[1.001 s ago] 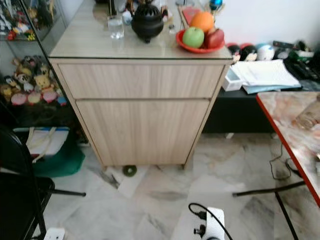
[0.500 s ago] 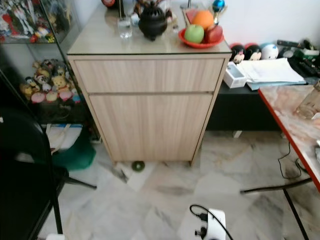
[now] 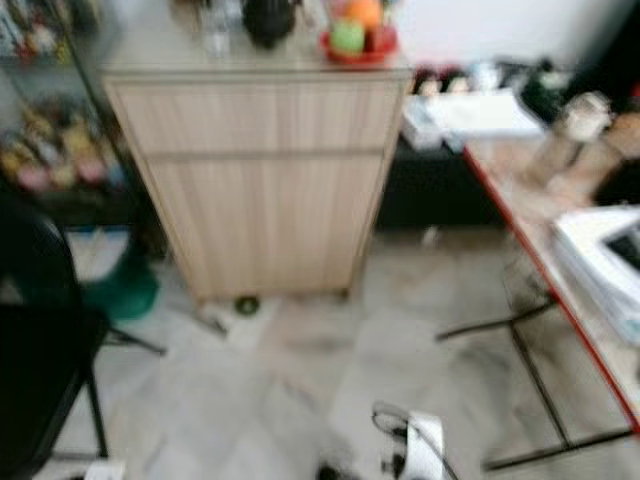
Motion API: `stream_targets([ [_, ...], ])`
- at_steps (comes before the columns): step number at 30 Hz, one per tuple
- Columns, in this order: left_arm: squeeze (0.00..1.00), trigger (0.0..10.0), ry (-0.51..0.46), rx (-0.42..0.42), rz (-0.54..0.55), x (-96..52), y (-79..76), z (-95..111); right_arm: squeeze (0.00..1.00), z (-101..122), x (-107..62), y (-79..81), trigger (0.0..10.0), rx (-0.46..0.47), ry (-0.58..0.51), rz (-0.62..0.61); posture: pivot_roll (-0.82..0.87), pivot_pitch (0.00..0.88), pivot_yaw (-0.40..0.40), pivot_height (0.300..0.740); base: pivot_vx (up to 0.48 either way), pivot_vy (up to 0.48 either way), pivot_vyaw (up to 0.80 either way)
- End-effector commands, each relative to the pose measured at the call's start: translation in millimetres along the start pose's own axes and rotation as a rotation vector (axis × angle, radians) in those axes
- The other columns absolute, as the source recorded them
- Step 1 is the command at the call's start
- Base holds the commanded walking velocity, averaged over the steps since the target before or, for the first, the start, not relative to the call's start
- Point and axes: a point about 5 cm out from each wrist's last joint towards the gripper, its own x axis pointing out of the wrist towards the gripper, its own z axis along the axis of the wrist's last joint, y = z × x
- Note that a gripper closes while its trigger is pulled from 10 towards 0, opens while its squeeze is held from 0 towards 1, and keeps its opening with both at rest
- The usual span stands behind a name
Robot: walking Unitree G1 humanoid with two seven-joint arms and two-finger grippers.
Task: Sweep floor
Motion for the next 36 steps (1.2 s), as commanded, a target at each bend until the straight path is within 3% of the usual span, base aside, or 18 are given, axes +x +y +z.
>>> stream_targets([
  [1, 0.00, 10.0, 0.047, -0.015, -0.014, -2.4, -5.4, -12.6, 0.00, 1.1, 0.2, -3.9, 10.0, 0.000, 0.008, -0.010, 0.01, 0.114, -0.072, 0.740, -0.296, 0.000, 0.00],
  [19, 0.00, 10.0, 0.048, -0.014, -0.015, -2.6, -5.8, -13.4, 0.00, 0.3, 0.0, -3.5, 10.0, 0.013, 0.005, 0.000, 0.01, 0.116, -0.073, 0.740, -0.296, 0.000, 0.00],
  [33, 0.00, 10.0, 0.048, -0.021, -0.013, -2.6, -6.3, -13.5, 0.00, 0.4, 0.2, -1.6, 10.0, -0.039, 0.011, 0.019, 0.01, 0.121, -0.080, 0.740, -0.295, 0.000, 0.00],
  [36, 0.00, 10.0, 0.048, -0.022, -0.013, -2.6, -6.4, -13.5, 0.00, 0.1, 0.1, -1.4, 10.0, -0.044, 0.012, 0.020, 0.01, 0.121, -0.080, 0.740, -0.296, 0.000, 0.72],
])
